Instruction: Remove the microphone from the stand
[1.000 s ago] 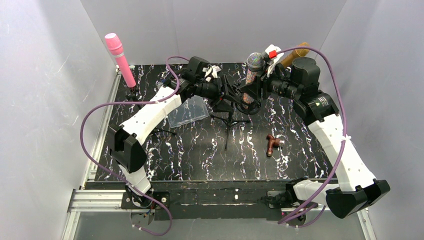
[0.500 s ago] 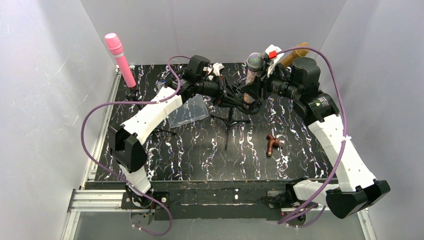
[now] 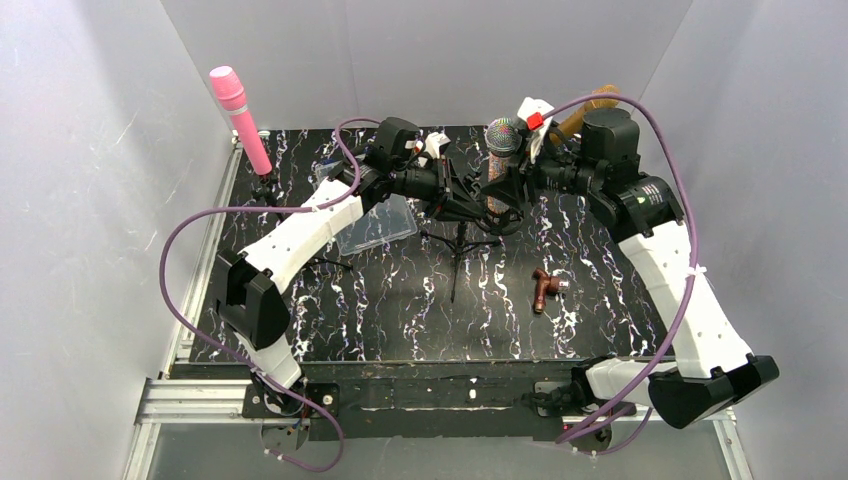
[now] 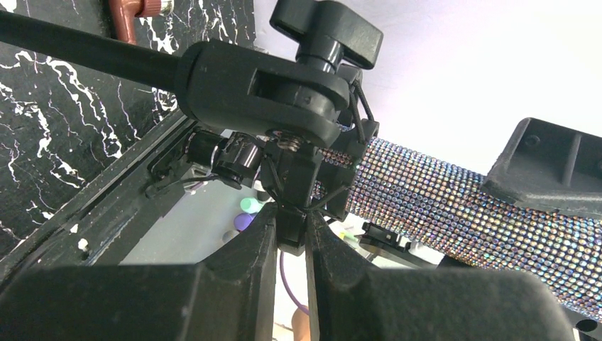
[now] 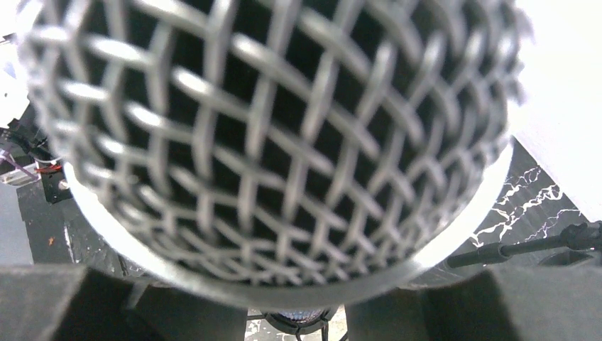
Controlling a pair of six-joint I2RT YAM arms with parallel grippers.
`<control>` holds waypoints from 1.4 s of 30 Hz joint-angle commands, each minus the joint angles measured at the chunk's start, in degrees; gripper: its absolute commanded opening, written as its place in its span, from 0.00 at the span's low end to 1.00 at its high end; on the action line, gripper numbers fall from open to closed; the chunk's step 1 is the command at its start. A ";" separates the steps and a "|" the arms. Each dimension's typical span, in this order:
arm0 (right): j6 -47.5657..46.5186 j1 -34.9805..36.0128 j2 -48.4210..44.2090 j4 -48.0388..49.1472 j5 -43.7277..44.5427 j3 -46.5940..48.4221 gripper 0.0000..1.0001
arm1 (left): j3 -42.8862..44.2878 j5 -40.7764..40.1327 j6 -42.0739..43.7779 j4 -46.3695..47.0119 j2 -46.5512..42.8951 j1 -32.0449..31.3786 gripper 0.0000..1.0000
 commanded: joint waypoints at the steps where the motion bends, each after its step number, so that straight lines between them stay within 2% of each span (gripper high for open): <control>1: 3.24 0.55 -1.36 4.61 -1.08 3.23 0.01 | -1.79 -4.66 2.62 -10.64 1.20 -0.45 0.00; 4: 9.88 0.47 -1.83 8.18 7.65 2.30 0.01 | -1.21 -5.65 3.72 -12.32 1.15 -0.45 0.00; 9: 20.15 0.27 -1.20 8.91 22.16 3.26 0.01 | -1.00 -7.33 4.24 -14.21 1.37 -0.53 0.00; 14: 25.17 0.12 -0.37 7.09 26.67 5.44 0.01 | 0.08 -9.16 4.66 -16.43 1.94 -0.99 0.00; 17: 25.06 0.12 -0.80 7.07 23.43 5.59 0.01 | 0.32 -9.35 4.35 -16.84 2.16 -1.31 0.00; 20: 19.52 0.12 -1.76 7.71 16.83 5.32 0.01 | 0.31 -8.75 4.22 -15.98 2.25 -1.39 0.00; 27: -1.11 -0.04 -2.65 -0.24 -3.13 8.24 0.01 | -0.32 -7.57 4.61 -14.98 1.81 -1.41 0.00; 31: -12.45 -0.23 -1.04 -6.74 -9.33 11.42 0.01 | -0.92 -7.71 5.06 -15.24 1.36 -1.35 0.00; 33: -14.75 -0.24 -0.34 -8.45 -10.60 13.13 0.01 | -1.25 -7.91 6.02 -15.83 1.03 -1.39 0.00; 37: -12.89 -0.24 0.51 -7.62 -9.70 14.08 0.01 | -1.79 -7.92 5.83 -16.07 0.79 -1.41 0.00; 42: -4.87 -0.24 -1.14 -1.71 -0.89 10.38 0.01 | 0.00 -7.77 5.80 -15.63 1.13 -1.36 0.00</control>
